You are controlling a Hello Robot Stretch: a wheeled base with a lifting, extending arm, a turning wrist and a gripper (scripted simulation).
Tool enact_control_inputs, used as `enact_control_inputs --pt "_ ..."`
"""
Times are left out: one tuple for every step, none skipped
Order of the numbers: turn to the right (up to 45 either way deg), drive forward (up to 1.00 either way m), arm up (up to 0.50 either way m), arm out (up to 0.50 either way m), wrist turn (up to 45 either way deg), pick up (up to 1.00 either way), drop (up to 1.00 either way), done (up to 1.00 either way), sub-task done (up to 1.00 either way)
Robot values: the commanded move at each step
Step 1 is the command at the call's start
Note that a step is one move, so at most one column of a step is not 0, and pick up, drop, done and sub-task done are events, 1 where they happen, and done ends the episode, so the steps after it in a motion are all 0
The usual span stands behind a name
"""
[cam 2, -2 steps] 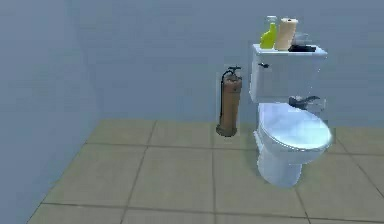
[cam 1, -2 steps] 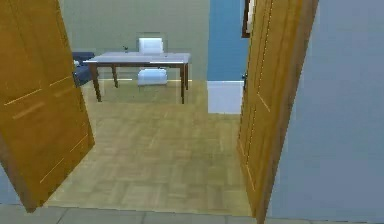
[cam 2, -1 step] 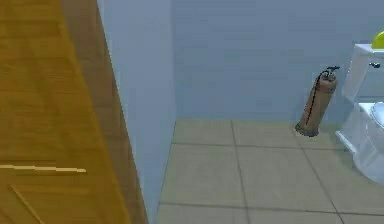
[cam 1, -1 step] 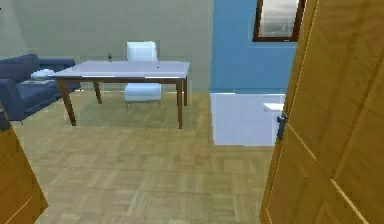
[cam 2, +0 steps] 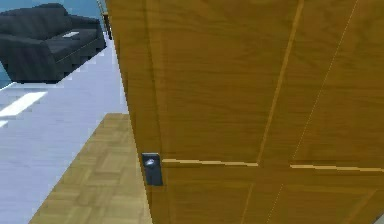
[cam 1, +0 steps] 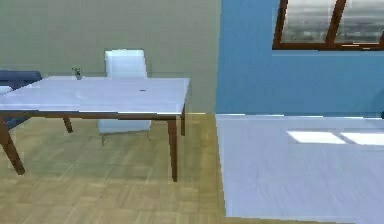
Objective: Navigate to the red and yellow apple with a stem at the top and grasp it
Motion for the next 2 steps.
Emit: enact_control_inputs --pt "9.0 0.0 0.0 0.0 0.0 0.0 0.0 0.0 0.0" --pt "0.0 0.35 0.0 0.0 0.0 0.0 0.0 0.0 0.0"
